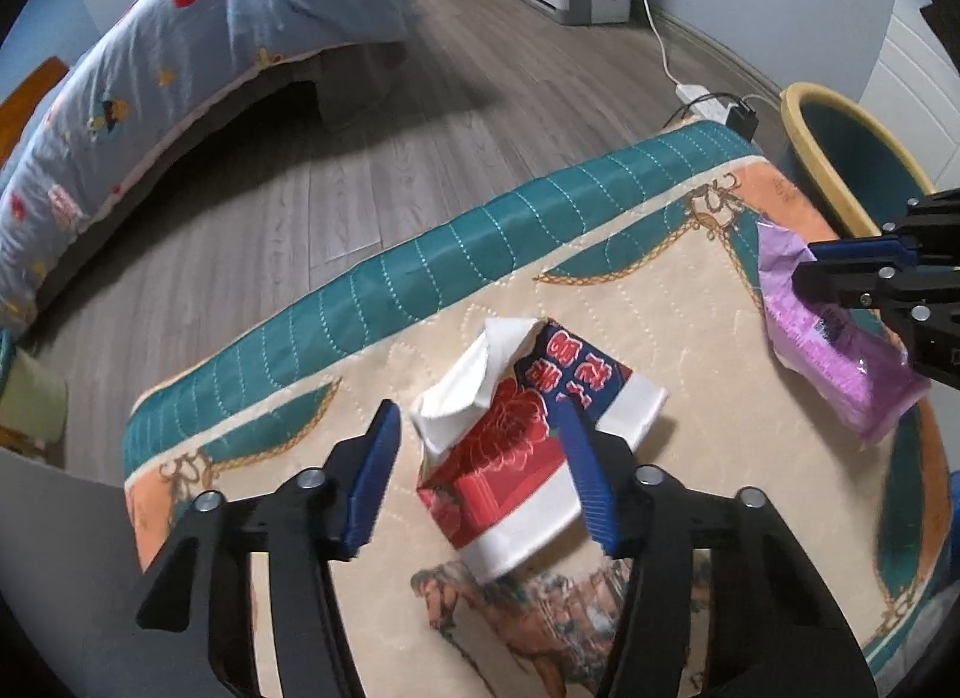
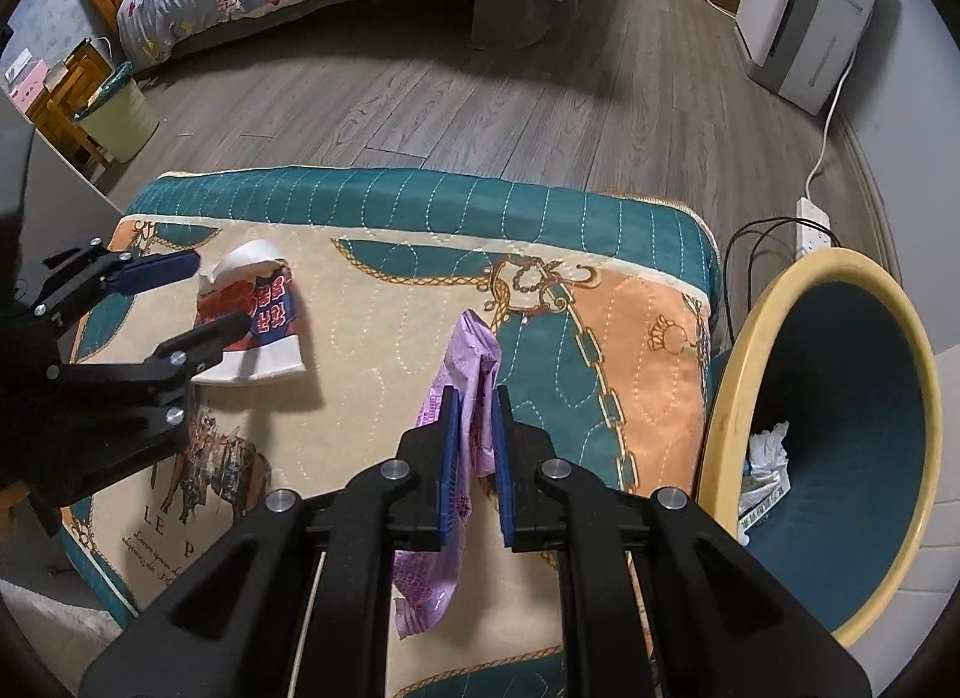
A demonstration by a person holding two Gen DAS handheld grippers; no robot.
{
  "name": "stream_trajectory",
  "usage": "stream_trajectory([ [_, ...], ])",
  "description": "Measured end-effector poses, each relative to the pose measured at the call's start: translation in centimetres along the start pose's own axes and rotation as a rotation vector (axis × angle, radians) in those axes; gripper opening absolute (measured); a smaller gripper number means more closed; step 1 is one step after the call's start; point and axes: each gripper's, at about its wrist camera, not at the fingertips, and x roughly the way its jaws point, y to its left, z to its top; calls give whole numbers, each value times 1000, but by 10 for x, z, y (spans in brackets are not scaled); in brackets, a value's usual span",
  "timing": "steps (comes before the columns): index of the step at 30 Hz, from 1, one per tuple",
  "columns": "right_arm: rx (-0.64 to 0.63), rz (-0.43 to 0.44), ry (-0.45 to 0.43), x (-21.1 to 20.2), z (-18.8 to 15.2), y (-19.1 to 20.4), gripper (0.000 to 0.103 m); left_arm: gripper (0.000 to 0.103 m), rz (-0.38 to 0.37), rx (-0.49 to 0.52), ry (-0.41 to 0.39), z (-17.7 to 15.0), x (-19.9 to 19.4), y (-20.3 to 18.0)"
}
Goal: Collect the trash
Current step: 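Hold the pink wrapper in the right tool while the left tool grasps the red-white box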
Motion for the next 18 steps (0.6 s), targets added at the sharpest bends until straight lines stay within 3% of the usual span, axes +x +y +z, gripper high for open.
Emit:
stream_trajectory([
  [5, -10, 6, -4, 0, 0, -2, 10, 49, 26, 47, 7, 7, 10, -7],
  [8, -9, 2, -8, -3, -2, -6, 10, 36, 45, 42, 4, 9, 9, -7],
  [13, 20, 3, -28, -13, -5, -18, 10, 36, 53, 35, 0, 12, 4, -8],
  [18, 52, -1, -71, -31, -5, -31, 10, 35, 34, 45, -55, 20, -14, -19],
])
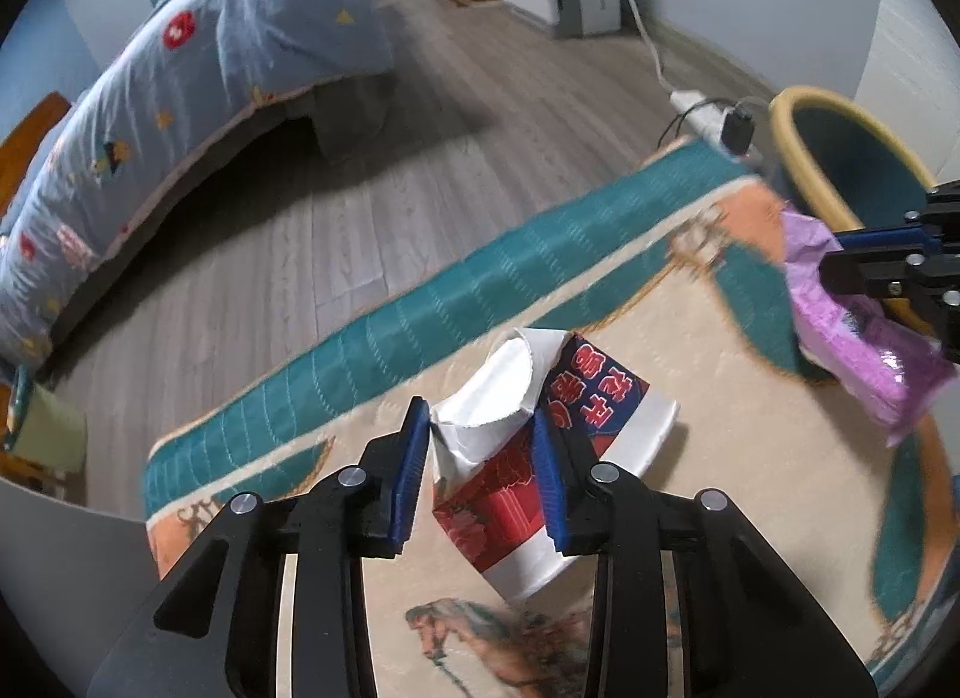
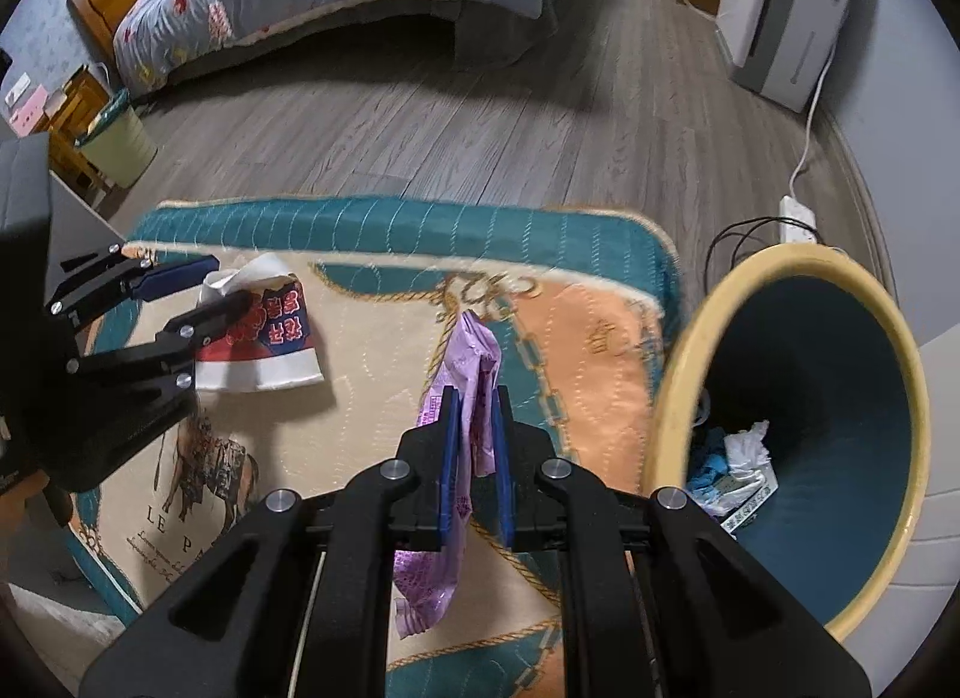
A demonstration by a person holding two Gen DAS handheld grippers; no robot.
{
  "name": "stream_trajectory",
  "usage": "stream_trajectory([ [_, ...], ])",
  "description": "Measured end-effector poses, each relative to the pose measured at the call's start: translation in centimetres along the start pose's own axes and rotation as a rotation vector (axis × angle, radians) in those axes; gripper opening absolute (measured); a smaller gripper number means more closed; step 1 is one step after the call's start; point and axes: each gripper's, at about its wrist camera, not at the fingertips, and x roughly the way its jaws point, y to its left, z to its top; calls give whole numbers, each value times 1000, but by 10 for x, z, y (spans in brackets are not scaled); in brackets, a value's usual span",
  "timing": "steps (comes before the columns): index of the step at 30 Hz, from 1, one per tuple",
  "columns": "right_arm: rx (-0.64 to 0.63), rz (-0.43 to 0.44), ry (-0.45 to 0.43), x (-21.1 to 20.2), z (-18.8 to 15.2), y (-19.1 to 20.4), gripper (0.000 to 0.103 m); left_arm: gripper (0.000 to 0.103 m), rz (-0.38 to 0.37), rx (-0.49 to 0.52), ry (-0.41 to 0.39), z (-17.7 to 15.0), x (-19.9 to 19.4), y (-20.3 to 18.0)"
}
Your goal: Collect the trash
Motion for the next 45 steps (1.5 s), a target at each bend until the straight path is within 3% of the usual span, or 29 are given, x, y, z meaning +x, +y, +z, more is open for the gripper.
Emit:
stream_trajectory([
  [5, 53, -37, -64, -27, 1, -28, 10, 35, -48, -4, -82, 15, -23, -21],
  [13, 198, -121, -129, -62, -15, -103, 10, 35, -168, 59, -177, 42, -53, -88],
  [22, 341, -208, -107, -60, -46, -180, 10, 35, -289, 82, -213, 80, -55, -163],
  [28, 457, -208, -95, -51, -59, -210, 11, 36, -282, 149, -206, 96, -36, -208],
  [30, 464, -213, -101, -52, -60, -211, 18, 37, -255, 176, -207, 97, -28, -216],
  [32, 462, -218, -107, -51, -59, -211, 38, 41, -267, 173, -198, 95, -24, -217],
  [39, 450, -207, -107, -58, -64, -206, 46, 70, -298, 97, -204, 89, -30, -204],
  [42, 431, -214, -115, -71, -65, -200, 61, 87, -273, 91, -212, 80, -46, -195],
  [45, 443, -183, -129, -91, -70, -190, 77, 95, -227, 95, -229, 73, -67, -187],
])
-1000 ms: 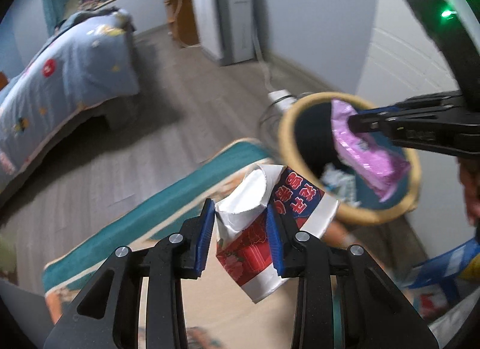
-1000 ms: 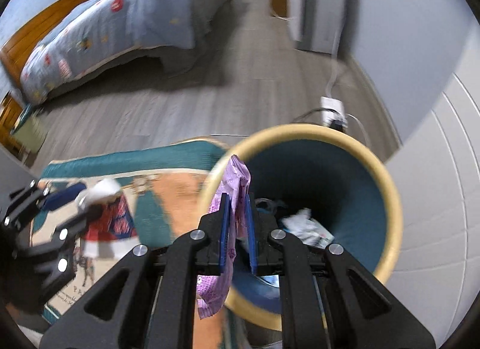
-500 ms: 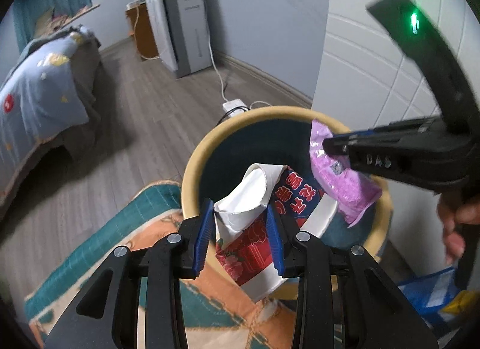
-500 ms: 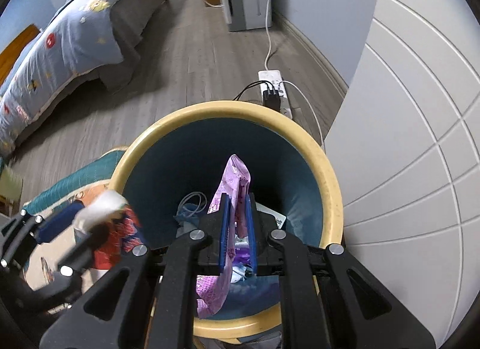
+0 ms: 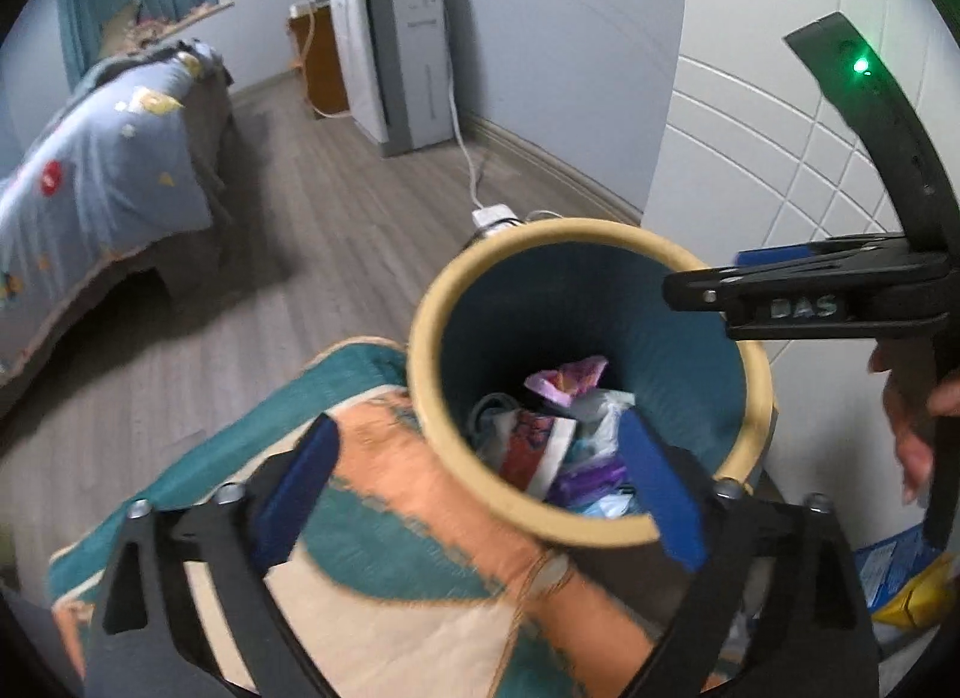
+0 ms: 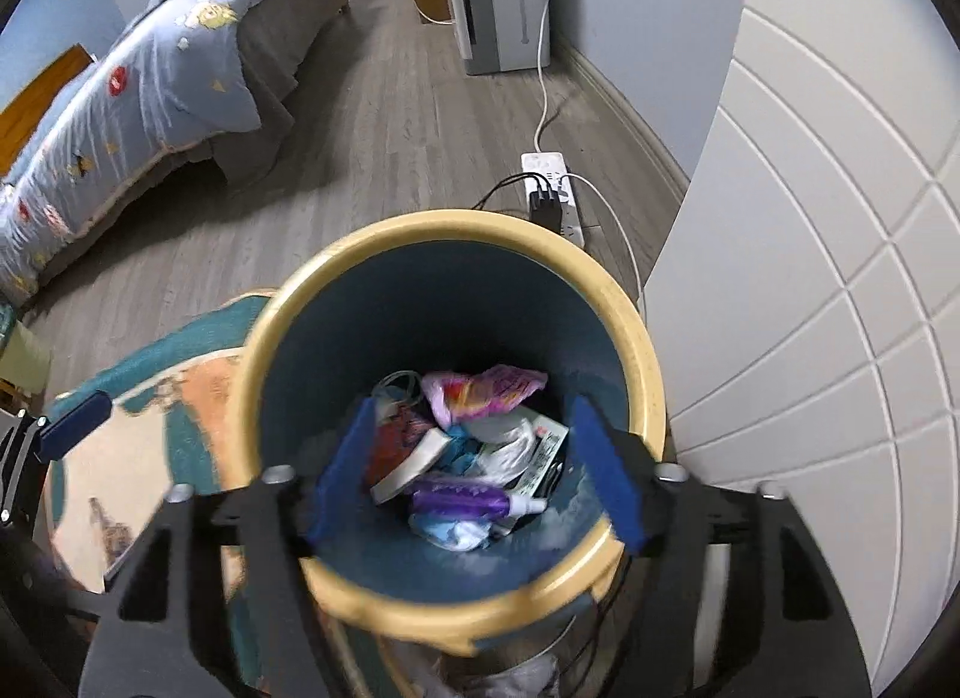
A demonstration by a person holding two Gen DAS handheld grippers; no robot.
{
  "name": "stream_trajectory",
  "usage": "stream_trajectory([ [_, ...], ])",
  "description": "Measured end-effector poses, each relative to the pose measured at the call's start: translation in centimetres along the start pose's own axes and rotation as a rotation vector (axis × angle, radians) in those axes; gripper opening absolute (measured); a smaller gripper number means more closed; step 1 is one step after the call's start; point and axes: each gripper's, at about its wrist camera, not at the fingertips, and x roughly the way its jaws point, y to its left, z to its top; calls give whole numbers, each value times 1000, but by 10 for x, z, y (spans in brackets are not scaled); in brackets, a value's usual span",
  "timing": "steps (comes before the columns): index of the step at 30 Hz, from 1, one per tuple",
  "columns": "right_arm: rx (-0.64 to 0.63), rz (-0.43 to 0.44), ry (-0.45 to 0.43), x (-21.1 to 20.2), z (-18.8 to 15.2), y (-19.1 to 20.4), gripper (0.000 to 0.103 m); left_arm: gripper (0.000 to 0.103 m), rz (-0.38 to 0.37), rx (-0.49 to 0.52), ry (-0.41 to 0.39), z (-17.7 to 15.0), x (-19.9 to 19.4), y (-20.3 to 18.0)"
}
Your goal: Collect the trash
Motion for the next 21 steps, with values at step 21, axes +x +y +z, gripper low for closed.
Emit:
stream_trajectory([
  [21, 15, -30, -159, -145, -80, 7, 97, 98, 66, -187, -62, -29, -148, 4],
])
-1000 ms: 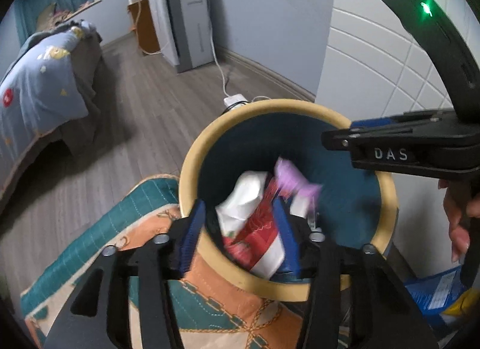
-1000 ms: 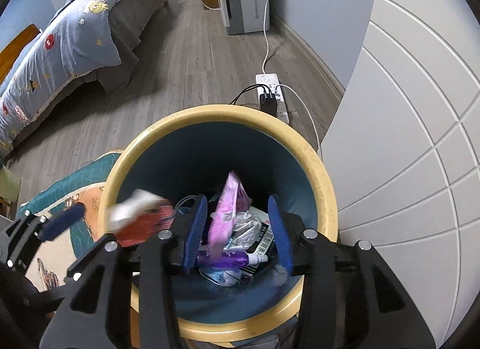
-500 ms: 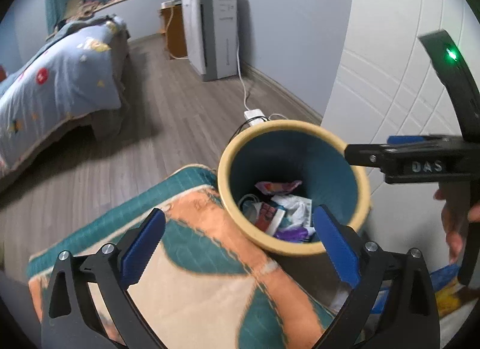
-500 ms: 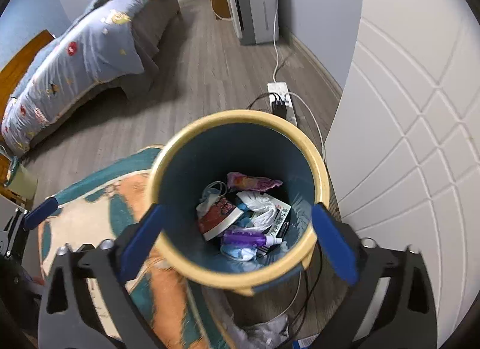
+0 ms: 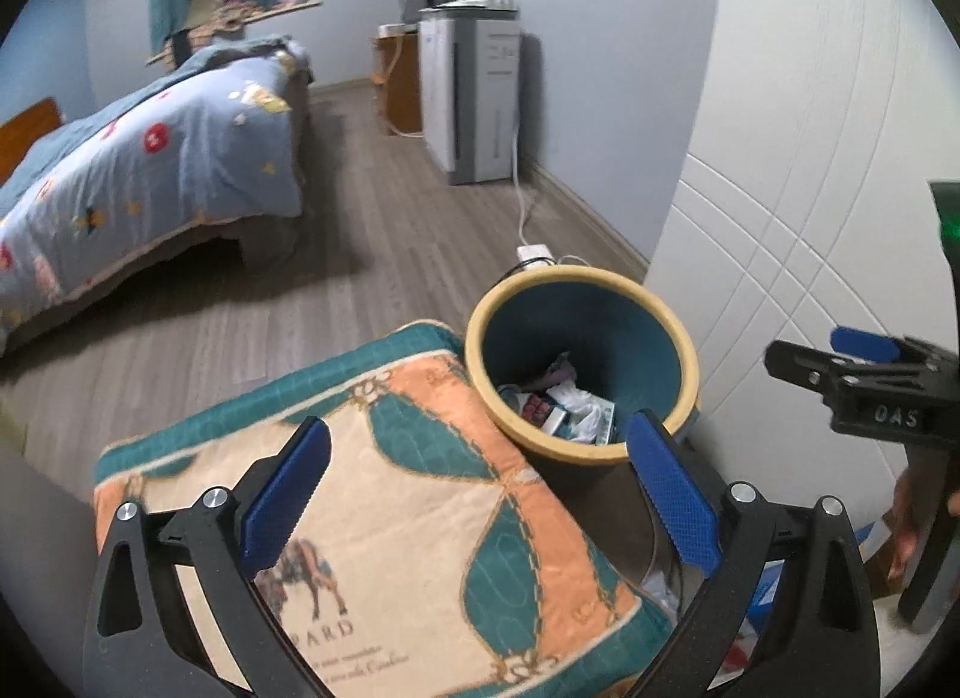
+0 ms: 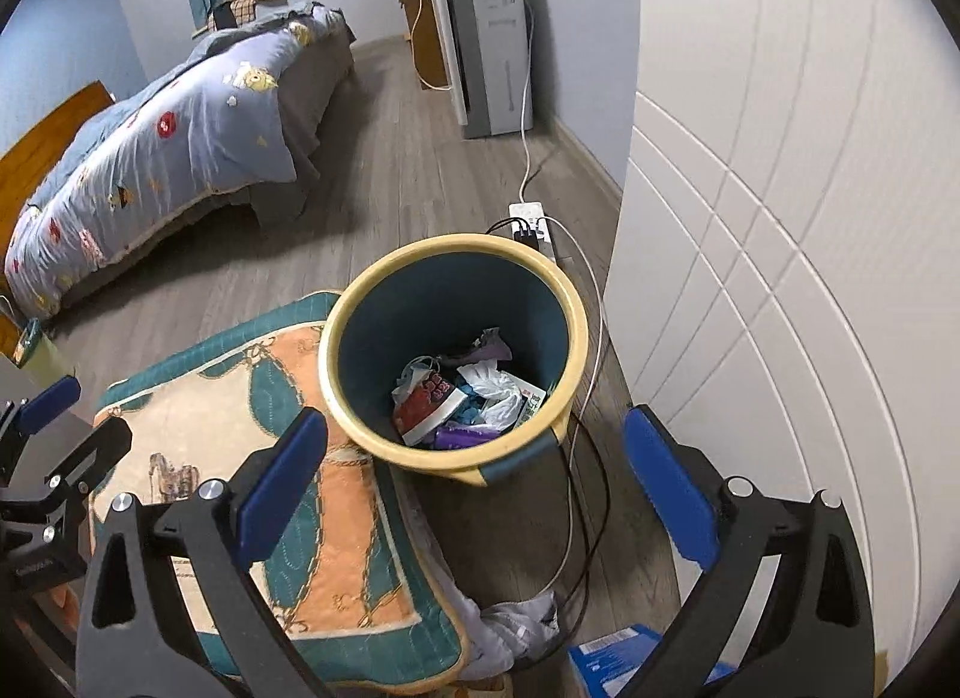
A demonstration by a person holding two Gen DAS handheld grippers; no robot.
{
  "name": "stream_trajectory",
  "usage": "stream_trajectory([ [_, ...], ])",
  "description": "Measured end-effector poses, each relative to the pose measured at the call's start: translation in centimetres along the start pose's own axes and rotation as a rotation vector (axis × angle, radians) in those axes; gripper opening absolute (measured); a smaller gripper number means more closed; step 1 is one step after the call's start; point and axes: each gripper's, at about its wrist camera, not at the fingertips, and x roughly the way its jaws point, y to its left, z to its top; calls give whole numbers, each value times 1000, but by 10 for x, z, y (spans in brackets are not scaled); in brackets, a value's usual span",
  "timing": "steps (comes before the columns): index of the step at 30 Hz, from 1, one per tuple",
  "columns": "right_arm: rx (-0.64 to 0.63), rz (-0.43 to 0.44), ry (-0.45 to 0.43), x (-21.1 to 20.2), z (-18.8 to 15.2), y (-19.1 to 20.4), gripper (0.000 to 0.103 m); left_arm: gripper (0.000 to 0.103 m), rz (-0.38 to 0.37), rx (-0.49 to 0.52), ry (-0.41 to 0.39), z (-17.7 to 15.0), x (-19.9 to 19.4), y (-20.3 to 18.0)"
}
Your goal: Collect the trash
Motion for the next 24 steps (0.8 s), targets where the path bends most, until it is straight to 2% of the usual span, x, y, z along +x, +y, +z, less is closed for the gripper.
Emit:
stream_trajectory([
  [3, -11, -27, -23, -9, -3, 3, 97, 98, -10, -17, -2, -6, -4, 0],
  [7, -18, -15, -41, -15, -5, 8, 97, 98, 32, 43, -40, -11, -5, -6],
  [12, -79, -16, -61, -18, -7, 24, 97, 98, 44, 89, -53, -11, -5, -9],
  [17, -93, -30, -79, -22, -6, 30, 97, 98, -5, 64, -43, -11, -9, -2],
  [24, -92, -37, -86, -25, -8, 31, 97, 98, -10, 43, -46, -10, -14, 1],
])
